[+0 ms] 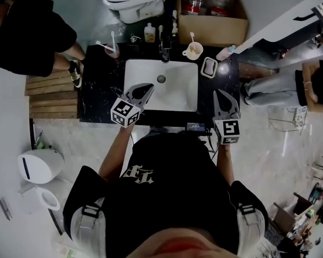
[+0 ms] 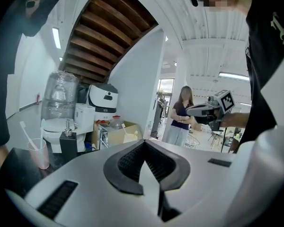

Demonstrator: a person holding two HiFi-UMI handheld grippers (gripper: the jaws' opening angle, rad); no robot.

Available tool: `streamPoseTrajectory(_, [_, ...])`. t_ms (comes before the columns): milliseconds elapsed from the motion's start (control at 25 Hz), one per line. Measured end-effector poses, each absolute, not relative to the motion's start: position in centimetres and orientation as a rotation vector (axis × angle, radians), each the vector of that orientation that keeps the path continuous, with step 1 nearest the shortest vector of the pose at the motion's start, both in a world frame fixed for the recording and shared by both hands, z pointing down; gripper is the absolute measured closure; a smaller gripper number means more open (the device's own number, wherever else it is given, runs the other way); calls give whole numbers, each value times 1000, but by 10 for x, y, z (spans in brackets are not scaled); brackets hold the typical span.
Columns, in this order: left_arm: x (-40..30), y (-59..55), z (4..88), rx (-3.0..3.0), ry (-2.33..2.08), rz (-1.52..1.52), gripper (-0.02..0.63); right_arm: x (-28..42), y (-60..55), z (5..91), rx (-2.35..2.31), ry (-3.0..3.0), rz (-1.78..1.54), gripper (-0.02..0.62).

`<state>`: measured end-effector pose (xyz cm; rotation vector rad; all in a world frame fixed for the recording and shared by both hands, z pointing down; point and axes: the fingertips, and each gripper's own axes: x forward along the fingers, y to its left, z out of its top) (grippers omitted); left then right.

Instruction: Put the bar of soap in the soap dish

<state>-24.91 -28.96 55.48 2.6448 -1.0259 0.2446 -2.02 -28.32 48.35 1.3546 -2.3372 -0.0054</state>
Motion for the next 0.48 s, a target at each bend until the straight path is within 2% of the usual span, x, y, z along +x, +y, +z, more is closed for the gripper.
streamPoseTrajectory(480, [-166, -224, 545, 2638, -1123, 260, 598, 43, -224, 499, 1246, -2446, -28, 588])
